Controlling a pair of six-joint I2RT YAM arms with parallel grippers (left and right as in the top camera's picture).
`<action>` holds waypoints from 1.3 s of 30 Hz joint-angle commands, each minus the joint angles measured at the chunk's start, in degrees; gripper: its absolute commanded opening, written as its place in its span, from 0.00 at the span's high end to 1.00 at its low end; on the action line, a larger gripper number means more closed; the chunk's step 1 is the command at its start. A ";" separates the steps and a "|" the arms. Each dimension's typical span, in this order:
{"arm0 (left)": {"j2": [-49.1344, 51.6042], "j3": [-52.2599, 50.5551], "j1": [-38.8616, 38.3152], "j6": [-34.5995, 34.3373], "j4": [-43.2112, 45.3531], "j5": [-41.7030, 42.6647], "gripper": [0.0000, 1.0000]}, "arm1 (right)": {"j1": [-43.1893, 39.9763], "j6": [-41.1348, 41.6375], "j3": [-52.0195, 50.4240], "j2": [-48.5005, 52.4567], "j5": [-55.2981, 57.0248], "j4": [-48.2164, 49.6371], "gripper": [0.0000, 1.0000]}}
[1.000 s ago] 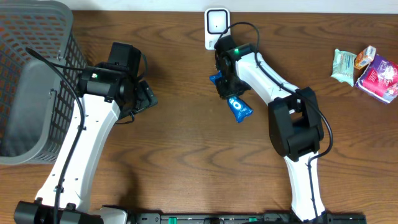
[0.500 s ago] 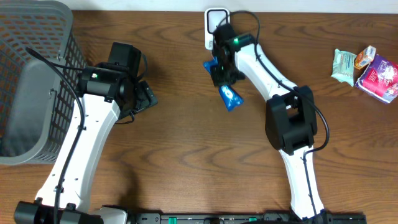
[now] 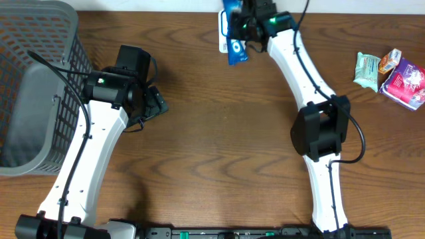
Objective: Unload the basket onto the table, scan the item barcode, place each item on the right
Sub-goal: 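Hold the Oreo packet up at the scanner with the right gripper, then carry the Oreo packet to the far right and release it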
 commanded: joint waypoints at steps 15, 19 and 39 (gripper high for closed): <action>0.11 -0.07 0.24 -0.26 -0.15 -0.35 0.02 | -1.29 6.82 0.70 1.07 -4.85 -2.23 0.99; 0.11 -0.07 0.24 -0.26 -0.15 -0.35 0.02 | -0.98 6.56 0.70 1.38 -4.61 -5.25 0.99; 0.11 -0.07 0.24 -0.26 -0.15 -0.35 0.02 | -18.71 3.85 5.92 0.66 -10.12 -13.94 0.99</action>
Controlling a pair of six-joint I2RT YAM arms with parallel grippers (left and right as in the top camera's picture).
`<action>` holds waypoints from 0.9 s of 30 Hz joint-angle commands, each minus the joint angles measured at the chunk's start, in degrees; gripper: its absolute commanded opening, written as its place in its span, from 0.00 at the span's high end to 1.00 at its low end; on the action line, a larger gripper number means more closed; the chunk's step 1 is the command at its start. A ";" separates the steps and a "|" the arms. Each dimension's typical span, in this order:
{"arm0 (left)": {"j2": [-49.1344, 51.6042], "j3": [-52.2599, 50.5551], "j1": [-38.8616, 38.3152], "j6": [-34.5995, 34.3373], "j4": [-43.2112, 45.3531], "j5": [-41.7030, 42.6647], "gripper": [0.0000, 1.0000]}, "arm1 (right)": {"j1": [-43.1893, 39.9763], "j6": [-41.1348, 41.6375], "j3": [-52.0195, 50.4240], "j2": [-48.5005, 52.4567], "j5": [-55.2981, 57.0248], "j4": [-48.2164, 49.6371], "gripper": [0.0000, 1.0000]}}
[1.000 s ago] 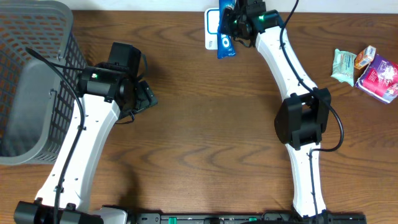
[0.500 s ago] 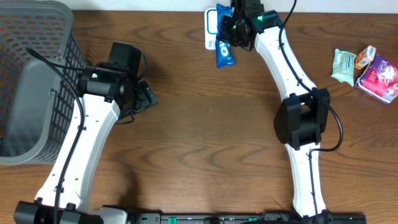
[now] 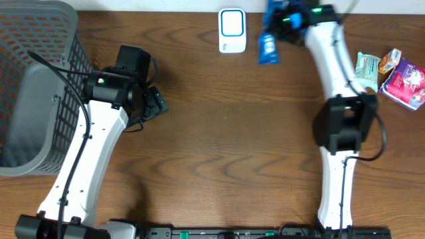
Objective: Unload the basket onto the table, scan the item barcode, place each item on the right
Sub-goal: 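Carry the Oreo packet to the far right and release it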
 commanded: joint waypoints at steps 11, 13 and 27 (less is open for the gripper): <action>0.11 -0.07 0.24 -0.26 -0.15 -0.35 0.02 | -21.70 -14.45 3.50 0.00 15.06 -17.77 0.98; 0.11 -0.07 0.24 -0.26 -0.15 -0.35 0.02 | -23.45 -16.59 3.50 0.00 15.80 -18.23 0.97; 0.11 -0.07 0.24 -0.28 -0.15 -0.35 0.02 | -26.56 -22.10 3.45 0.02 25.55 -21.38 0.47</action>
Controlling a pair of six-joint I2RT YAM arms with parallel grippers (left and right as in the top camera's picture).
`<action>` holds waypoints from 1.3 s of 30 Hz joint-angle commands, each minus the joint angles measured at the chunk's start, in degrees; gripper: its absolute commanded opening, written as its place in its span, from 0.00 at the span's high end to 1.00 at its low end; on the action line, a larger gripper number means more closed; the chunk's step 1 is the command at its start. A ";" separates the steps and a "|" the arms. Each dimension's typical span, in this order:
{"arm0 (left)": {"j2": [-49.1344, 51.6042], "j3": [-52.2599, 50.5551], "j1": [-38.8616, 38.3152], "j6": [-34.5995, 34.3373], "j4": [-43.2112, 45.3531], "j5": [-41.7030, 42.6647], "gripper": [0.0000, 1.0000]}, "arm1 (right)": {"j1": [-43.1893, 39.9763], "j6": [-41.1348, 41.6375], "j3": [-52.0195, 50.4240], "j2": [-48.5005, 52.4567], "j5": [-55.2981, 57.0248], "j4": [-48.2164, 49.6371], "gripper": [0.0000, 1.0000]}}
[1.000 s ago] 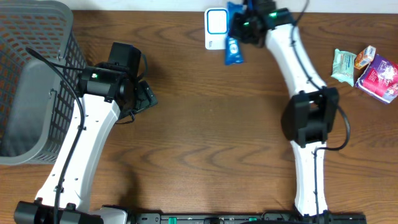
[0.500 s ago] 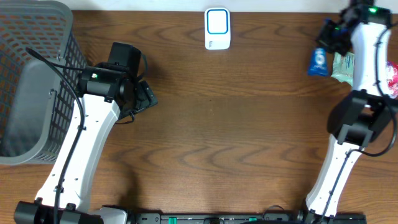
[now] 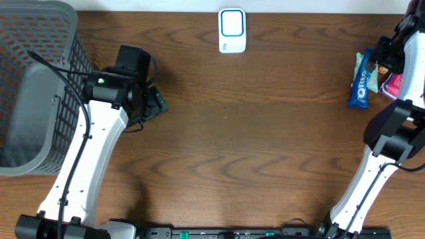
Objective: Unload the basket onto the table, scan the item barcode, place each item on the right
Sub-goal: 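Carry the Oreo packet to the far right and release it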
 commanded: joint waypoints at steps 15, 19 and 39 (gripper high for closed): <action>0.11 -0.07 0.24 -0.26 -0.15 -0.35 0.02 | 1.99 1.16 1.51 -21.70 -13.46 -13.29 0.01; 0.11 -0.07 0.24 -0.28 -0.15 -0.35 0.02 | 4.24 1.11 1.44 -28.55 -13.40 -20.31 0.01; 0.11 -0.07 0.24 -0.28 -0.15 -0.35 0.02 | 28.74 2.45 -41.16 -71.08 0.39 -13.60 0.01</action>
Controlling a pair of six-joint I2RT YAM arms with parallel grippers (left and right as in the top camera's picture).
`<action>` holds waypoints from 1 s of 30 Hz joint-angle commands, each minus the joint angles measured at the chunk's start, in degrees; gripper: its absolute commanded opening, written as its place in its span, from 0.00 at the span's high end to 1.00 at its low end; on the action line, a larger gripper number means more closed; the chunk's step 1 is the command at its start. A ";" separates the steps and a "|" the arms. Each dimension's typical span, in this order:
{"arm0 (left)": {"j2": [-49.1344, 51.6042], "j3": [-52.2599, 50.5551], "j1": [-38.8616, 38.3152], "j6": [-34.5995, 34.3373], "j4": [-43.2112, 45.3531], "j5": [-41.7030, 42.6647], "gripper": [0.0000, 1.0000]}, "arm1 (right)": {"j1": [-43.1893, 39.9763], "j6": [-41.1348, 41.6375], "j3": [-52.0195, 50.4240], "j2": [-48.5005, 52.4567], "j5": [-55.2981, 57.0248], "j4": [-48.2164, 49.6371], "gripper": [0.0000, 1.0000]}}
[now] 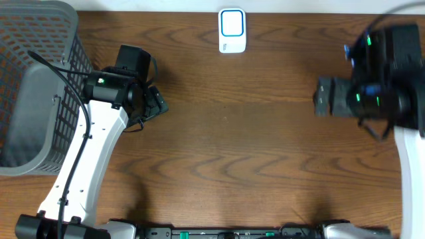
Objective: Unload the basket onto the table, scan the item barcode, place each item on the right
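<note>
The white scanner (232, 30) with a blue-ringed window lies at the table's far edge, centre. My right arm fills the right side, motion-blurred, its gripper (323, 97) pointing left over bare wood, far right of the scanner. No packet shows between its fingers, and the blur hides whether they are open. The blue snack packet and the other snack packs are out of sight under that arm. My left gripper (157, 103) rests on the table at the left, dark against the wood, with nothing seen in it.
A grey mesh basket (33, 86) stands at the far left, next to the left arm. The wooden table (226, 153) lies bare between the two arms. A black rail runs along the front edge.
My right arm was at the far right edge holding the blue packet over the snack pile. Now it has swung inward, gripper pointing left, with no packet seen. The left arm has not moved.
My right gripper first held the blue packet over the scanner. Then it held it to the scanner's right, then at the far right by the snack packs. Now the arm covers that corner and the packet is not visible. The left arm stayed still.
</note>
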 commanded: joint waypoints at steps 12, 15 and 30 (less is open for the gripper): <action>0.11 -0.04 0.24 -0.28 -0.17 -0.35 0.02 | 0.24 2.43 -28.20 -38.93 -1.31 3.54 0.01; 0.11 -0.04 0.24 -0.26 -0.17 -0.35 0.02 | 0.24 2.58 -28.28 -41.62 -2.93 0.37 0.01; 0.11 -0.04 0.24 -0.28 -0.17 -0.35 0.02 | 0.24 2.10 -28.33 -43.17 -1.60 -7.08 0.01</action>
